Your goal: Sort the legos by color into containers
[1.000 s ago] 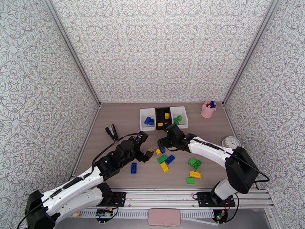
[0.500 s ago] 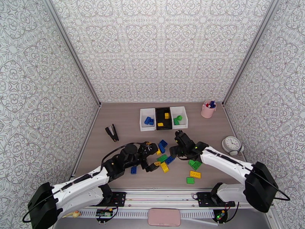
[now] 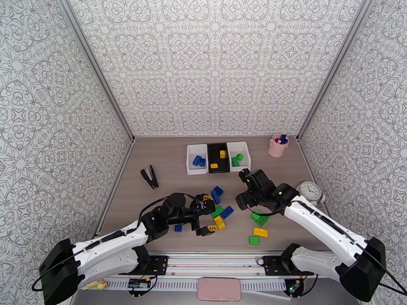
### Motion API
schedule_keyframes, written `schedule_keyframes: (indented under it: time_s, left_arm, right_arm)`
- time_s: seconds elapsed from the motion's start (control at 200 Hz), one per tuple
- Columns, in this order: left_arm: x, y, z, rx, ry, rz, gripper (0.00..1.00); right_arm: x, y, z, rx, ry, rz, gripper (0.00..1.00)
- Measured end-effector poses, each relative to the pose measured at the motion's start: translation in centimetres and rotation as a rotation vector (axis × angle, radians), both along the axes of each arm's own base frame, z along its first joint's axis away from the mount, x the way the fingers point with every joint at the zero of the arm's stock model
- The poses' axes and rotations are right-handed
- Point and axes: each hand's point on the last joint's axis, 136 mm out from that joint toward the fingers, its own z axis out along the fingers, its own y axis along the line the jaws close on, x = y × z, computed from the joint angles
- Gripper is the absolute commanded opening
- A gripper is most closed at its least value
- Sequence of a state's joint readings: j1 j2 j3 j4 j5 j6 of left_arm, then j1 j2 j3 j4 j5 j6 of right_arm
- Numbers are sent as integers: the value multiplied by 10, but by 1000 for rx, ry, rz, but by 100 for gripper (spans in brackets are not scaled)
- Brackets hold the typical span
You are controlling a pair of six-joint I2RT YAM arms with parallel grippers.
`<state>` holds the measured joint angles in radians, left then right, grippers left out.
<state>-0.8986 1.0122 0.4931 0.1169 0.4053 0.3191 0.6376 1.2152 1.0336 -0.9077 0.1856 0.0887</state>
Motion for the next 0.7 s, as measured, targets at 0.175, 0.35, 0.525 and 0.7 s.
schedule_keyframes:
  time_s: [0.175, 0.35, 0.525, 0.7]
  left_arm:
    - [-3, -1, 1, -3, 3, -15, 100]
    - [-6, -2, 5, -13, -10, -26, 100]
    - [-8, -2, 8, -19, -21, -32, 100]
    - [-8, -2, 8, -18, -28, -35, 100]
  right_arm:
    - [-7, -7, -28, -90, 157, 65, 94]
    - [-10, -5, -53, -187, 319, 98, 94]
    - [-15, -13, -73, -272, 425, 89, 96]
    - [-16, -23, -88, -389, 510, 123, 99]
